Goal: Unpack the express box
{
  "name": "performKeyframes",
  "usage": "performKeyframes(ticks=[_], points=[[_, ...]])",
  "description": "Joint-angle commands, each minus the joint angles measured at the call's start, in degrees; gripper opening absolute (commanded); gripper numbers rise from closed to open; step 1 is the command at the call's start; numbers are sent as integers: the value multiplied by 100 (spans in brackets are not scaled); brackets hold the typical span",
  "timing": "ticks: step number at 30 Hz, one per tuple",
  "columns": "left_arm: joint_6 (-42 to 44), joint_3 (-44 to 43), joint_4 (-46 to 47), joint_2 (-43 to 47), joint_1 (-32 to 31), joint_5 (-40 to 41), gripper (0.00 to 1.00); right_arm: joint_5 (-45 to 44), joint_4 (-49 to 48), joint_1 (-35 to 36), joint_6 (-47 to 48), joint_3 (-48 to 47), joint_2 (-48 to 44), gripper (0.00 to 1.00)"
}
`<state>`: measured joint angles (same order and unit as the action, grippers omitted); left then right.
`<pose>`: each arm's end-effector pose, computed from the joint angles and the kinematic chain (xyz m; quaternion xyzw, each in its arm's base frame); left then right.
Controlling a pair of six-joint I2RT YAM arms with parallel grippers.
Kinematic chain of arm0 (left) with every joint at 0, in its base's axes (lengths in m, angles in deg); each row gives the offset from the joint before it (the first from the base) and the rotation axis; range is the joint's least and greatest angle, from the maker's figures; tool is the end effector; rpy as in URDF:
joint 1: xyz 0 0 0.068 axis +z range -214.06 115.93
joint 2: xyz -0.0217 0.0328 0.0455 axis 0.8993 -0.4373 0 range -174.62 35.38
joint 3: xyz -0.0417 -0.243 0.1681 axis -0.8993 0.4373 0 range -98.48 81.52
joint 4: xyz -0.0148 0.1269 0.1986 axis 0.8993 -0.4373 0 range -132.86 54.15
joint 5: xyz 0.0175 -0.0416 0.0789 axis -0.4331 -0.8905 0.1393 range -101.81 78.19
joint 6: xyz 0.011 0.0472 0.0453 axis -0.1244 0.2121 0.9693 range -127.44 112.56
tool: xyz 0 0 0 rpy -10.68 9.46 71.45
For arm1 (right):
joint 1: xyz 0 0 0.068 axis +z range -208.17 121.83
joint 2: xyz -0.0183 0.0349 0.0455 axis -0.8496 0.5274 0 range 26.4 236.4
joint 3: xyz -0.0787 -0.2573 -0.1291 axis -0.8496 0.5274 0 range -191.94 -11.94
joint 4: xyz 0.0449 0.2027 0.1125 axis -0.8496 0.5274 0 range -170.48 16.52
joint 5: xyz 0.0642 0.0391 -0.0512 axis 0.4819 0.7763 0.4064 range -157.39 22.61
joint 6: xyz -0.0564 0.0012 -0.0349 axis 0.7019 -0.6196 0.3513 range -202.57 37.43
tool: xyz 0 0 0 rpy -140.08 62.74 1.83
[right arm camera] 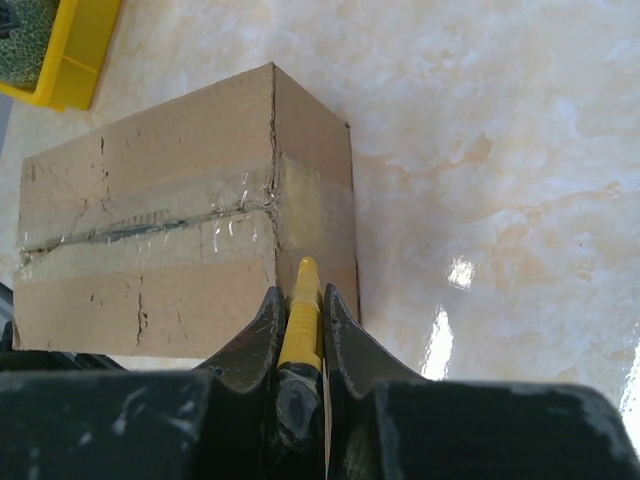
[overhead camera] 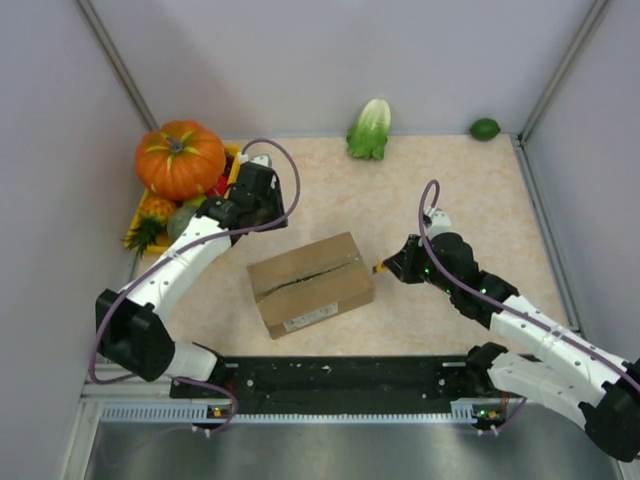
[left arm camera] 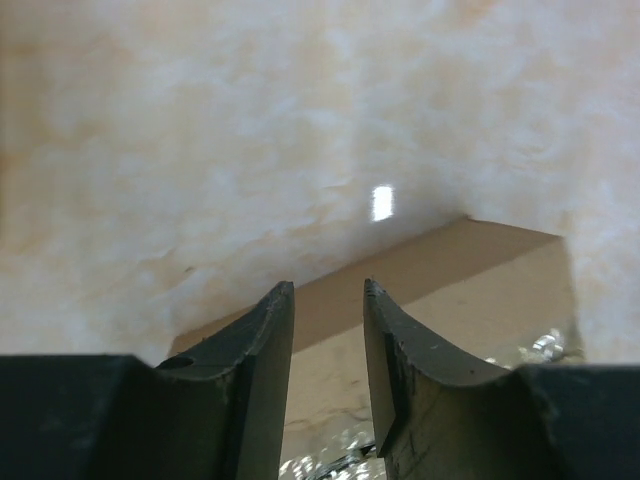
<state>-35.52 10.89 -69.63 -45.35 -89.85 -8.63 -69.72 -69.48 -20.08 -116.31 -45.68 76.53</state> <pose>0.2617 -0.1232 0.3333 -0.0293 0.9193 -0.1547 0.3607 0.1368 0.1045 0.2743 -0.0219 0.8540 0.2906 0.4309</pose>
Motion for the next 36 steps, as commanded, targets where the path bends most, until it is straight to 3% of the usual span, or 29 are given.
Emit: performKeyframes(ticks=[1,6,8,15,17,30,32,36], points=[[-778,-14,-1314,469,56,1957,41,152,-221,6,16,-45,40,0],[-1523,549,-2158,1146,56,1959,53,215,-204,6,209,-133,409,0],[-1613,1006,-2133,1487,56,1452,57,391,-187,6,262,-220,576,0],[-1666,2421,-658,1930,56,-631,61,795,-186,15,306,-362,797,0],[-1587,2396,-498,1710,56,-748,61,935,-195,6,315,-353,797,0],[144,193,416,-425,486,-889,59,1911,-617,243,482,-1,674,0],[319,-125,425,-917,565,-767,59,1763,-434,261,491,-54,647,0],[434,-1029,127,-1445,776,75,59,405,392,252,377,-300,507,0]])
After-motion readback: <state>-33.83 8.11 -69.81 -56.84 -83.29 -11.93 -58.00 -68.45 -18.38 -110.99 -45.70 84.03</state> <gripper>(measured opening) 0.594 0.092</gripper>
